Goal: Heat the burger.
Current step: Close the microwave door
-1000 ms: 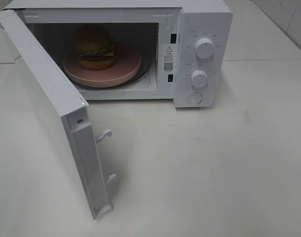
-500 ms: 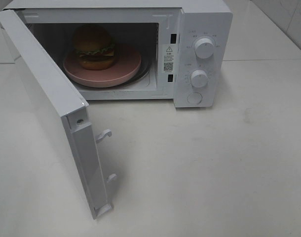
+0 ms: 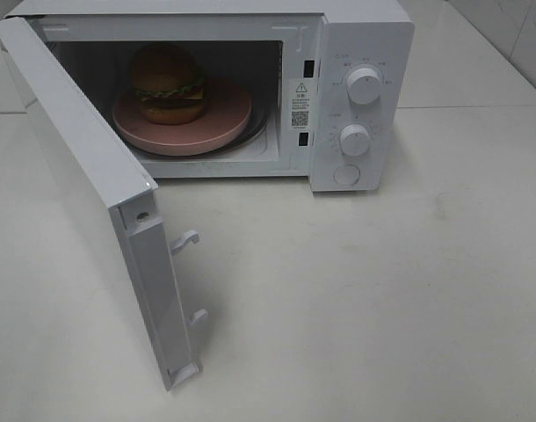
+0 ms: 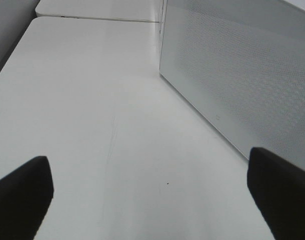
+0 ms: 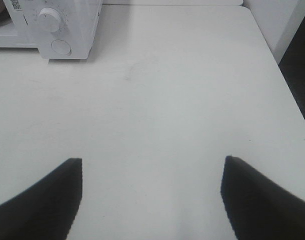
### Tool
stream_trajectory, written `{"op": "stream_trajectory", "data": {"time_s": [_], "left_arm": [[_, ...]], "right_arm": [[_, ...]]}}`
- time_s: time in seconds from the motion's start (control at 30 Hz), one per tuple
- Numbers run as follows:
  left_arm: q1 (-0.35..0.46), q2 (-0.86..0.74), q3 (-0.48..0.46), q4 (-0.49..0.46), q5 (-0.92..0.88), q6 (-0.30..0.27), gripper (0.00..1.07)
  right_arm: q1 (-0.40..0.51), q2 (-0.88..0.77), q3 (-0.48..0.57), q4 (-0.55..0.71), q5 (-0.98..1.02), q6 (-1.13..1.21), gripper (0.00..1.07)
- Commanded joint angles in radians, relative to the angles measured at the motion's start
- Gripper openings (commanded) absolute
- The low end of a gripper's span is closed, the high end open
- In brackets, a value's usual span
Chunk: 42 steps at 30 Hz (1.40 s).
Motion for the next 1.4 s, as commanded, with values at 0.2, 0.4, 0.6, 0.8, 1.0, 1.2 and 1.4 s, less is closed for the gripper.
{"op": "stream_trajectory", "data": {"time_s": [0.2,0.4,0.6,0.8,1.0,1.2,1.4], "left_arm": [[0.006,-0.020,0.003,-0.005,-0.008,-0.002,0.98],[0.006,-0.020,0.003,-0.005,-0.008,-0.002,0.98],[0.006,-0.020,0.003,-0.005,-0.008,-0.002,0.98],[0.006,-0.020,0.003,-0.005,-0.008,-0.002,0.98],[0.006,-0.020,0.003,-0.008,-0.008,-0.002,0.98],[0.006,-0.019,0.003,-0.012,-0.008,-0.005,0.98],[0.006,-0.018,0.003,-0.017,-0.009,-0.004,0.98]], "right_arm": [[-0.003,-0.026,0.000,-0.001,-0.001,-0.006,0.75],[-0.003,-0.026,0.000,-0.001,-0.001,-0.006,0.75],[-0.003,-0.026,0.000,-0.001,-0.001,-0.006,0.75],[-0.003,-0.026,0.000,-0.001,-0.001,-0.006,0.75],[-0.003,-0.026,0.000,-0.001,-0.001,-0.006,0.75],[-0.003,-0.026,0.000,-0.001,-0.001,-0.006,0.75],[-0.003,-0.026,0.000,-0.001,-0.001,-0.006,0.75]]}}
